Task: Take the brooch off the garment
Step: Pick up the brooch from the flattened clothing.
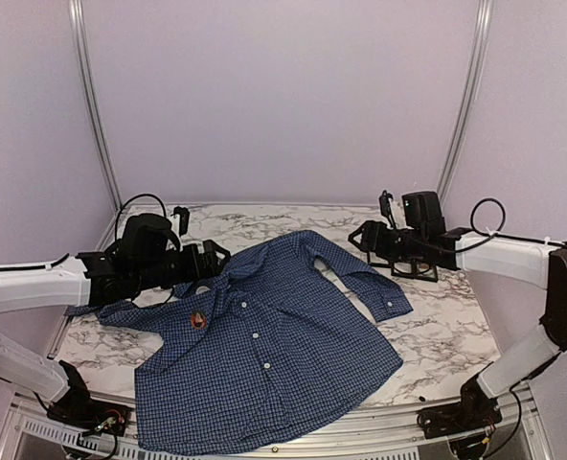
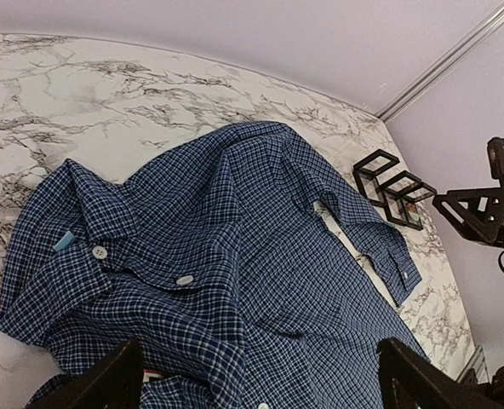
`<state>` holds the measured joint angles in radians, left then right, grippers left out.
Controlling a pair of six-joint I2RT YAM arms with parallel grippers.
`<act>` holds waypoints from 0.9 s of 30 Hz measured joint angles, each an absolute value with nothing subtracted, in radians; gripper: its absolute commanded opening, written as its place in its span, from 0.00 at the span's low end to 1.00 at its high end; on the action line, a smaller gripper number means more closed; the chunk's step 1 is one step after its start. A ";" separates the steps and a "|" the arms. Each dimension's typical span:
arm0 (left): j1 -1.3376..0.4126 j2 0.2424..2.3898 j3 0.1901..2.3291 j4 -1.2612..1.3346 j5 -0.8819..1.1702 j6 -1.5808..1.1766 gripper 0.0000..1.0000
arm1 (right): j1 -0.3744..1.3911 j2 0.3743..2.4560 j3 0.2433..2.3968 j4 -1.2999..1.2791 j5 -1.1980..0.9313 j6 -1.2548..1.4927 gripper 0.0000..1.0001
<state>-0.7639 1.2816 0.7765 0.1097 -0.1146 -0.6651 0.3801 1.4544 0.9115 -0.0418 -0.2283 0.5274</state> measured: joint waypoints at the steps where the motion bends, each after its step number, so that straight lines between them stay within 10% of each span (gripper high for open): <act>1: -0.762 1.279 0.774 0.102 -0.122 -0.669 0.99 | 0.413 1.469 0.933 -0.043 -0.220 0.528 0.70; 27: -0.610 1.188 0.656 0.024 -0.113 -0.688 0.99 | 0.928 1.952 1.418 -0.146 -0.112 0.501 0.74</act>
<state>-0.6102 1.1885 0.6556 0.0242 -0.1131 -0.6884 0.9276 1.9518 1.4178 -0.1463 -0.1116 0.5011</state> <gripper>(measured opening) 0.989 0.738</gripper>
